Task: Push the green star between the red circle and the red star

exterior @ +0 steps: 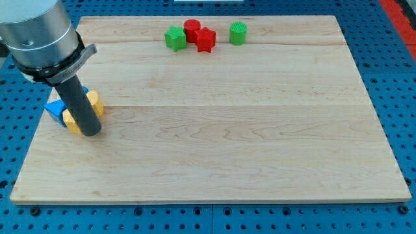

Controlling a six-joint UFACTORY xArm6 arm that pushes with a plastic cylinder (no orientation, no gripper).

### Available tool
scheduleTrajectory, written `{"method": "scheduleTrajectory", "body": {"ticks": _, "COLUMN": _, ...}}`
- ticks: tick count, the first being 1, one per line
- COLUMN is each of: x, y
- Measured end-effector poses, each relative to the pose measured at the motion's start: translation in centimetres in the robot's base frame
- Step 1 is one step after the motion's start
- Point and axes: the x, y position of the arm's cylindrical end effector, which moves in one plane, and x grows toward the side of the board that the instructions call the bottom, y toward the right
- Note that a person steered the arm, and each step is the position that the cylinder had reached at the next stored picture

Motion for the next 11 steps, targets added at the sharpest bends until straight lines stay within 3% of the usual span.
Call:
{"method": "scheduleTrajectory", "body": {"ticks": 2, "x": -1.5, "y": -0.8}}
{"method": "scheduleTrajectory", "body": {"ticks": 4, "x": -0.8, "y": 9.0}}
{"method": "scheduleTrajectory", "body": {"ticks": 6, "x": -1.3, "y": 13.0}}
{"method": "scheduleTrajectory", "body": {"ticks": 11, "x": -6.7, "y": 7.5}}
